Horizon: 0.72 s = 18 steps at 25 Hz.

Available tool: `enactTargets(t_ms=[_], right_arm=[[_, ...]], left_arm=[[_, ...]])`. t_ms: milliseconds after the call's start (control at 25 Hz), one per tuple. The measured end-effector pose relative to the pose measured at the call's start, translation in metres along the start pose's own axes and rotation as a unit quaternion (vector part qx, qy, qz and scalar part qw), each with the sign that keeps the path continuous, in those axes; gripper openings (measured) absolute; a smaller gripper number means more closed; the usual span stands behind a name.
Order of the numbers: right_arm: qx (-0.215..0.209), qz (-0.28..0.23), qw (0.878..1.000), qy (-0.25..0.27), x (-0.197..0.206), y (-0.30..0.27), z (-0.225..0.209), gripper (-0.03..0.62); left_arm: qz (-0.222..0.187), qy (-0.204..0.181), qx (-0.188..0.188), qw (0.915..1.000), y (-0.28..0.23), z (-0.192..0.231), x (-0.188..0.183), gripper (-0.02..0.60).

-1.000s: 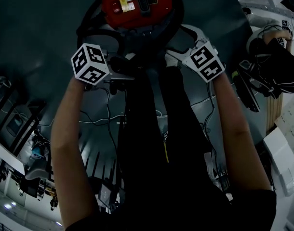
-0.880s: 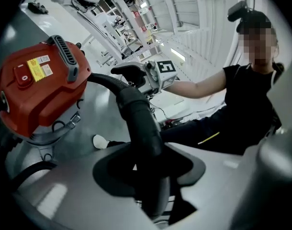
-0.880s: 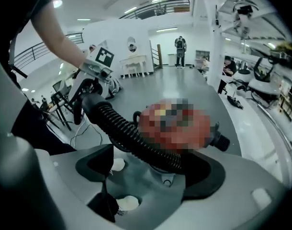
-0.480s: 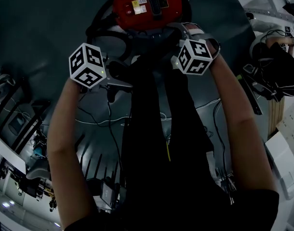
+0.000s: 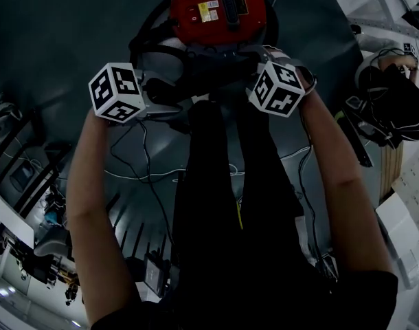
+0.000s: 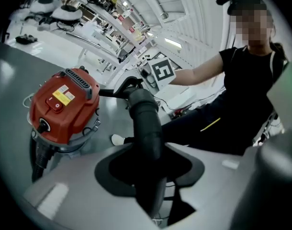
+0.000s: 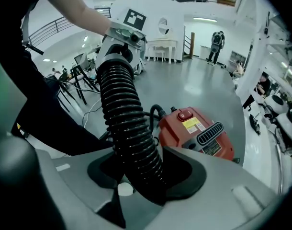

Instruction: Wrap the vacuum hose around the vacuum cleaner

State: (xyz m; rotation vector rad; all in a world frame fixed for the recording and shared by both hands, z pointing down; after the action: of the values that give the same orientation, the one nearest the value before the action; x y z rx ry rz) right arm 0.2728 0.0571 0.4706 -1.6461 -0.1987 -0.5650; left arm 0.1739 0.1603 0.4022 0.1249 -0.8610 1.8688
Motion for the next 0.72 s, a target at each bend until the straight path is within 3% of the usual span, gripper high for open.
enactTargets(t_ms=[280, 520, 720], right_arm=[[-0.003, 0.015, 0.997, -0.082, -0.009, 0.002, 0.014, 0.224], [0.014, 0.024, 0.991, -0.131, -0.024, 0.001, 0.016, 0.222], [0.025, 0.025, 0.982, -0.183, -0.036, 0.0, 0.019, 0.222]], left_arm=[[-0.026, -0.052, -0.11, 0.9922, 0.029, 0.022, -0.003, 0.178], [-0.063, -0.091, -0.202, 0.9732, 0.06, 0.037, -0.018, 0.25], [-0.088, -0.115, -0.25, 0.9573, 0.085, 0.038, -0.029, 0.278]])
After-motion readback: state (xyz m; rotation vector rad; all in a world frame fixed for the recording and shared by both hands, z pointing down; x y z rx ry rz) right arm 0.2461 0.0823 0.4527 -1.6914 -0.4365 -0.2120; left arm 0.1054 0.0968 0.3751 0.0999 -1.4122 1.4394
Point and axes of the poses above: the fingertips, and each gripper's own axes: y backward along the fingers, z to its left, x out of its underside, the point moved 1 cm from there along y, backward along the fingers, and after that the axes turned 1 degree about -z, right-handed, at the moved point
